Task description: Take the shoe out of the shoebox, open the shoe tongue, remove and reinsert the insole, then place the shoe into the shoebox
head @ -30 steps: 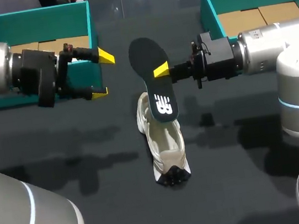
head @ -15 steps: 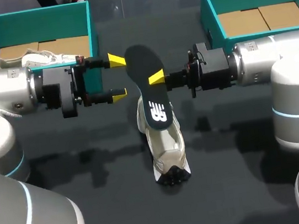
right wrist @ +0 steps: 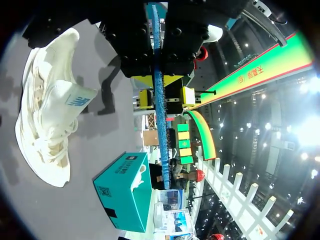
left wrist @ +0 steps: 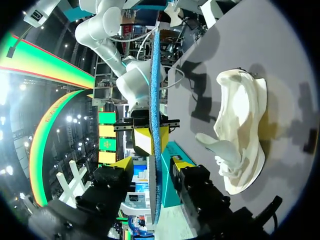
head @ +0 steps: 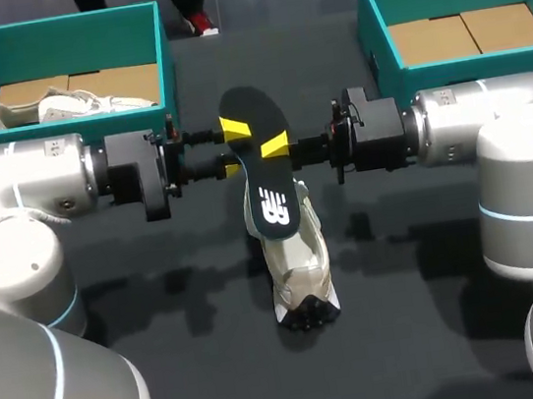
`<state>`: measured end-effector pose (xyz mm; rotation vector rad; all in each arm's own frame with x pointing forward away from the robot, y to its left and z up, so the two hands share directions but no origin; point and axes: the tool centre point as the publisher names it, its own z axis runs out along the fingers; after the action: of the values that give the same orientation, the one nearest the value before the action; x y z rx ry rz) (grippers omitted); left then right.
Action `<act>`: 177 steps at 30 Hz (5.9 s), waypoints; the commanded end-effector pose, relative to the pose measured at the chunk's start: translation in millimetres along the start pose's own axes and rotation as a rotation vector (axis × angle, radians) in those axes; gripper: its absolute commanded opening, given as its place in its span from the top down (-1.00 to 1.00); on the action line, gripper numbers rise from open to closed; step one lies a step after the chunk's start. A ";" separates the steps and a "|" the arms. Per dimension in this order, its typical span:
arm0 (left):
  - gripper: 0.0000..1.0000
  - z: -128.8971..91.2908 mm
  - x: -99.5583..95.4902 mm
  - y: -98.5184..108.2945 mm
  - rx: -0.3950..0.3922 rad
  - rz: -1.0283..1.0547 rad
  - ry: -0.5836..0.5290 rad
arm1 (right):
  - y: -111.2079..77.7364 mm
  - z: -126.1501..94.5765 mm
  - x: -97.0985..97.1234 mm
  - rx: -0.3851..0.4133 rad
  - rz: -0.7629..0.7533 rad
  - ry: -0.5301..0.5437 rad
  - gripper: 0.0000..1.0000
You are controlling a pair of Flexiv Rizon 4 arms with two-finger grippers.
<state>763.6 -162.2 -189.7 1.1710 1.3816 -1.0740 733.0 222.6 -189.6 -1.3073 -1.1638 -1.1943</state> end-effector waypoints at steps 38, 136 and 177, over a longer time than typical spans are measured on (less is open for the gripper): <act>0.77 20.9 4.2 7.5 -0.015 -0.004 0.013 | -6.3 5.4 -1.6 0.017 0.007 -0.002 1.00; 1.00 -12.6 32.4 -166.6 0.214 -0.714 0.366 | -40.9 -127.6 -80.8 0.753 -1.012 -0.621 -1.00; 1.00 -2.4 63.4 -171.3 0.218 -0.770 0.263 | -44.6 -96.0 -162.8 0.933 -1.417 -0.870 -1.00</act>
<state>589.9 -172.3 -248.9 0.9600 2.0324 -1.6995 671.6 118.2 -339.9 -0.0310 -3.0408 -0.5939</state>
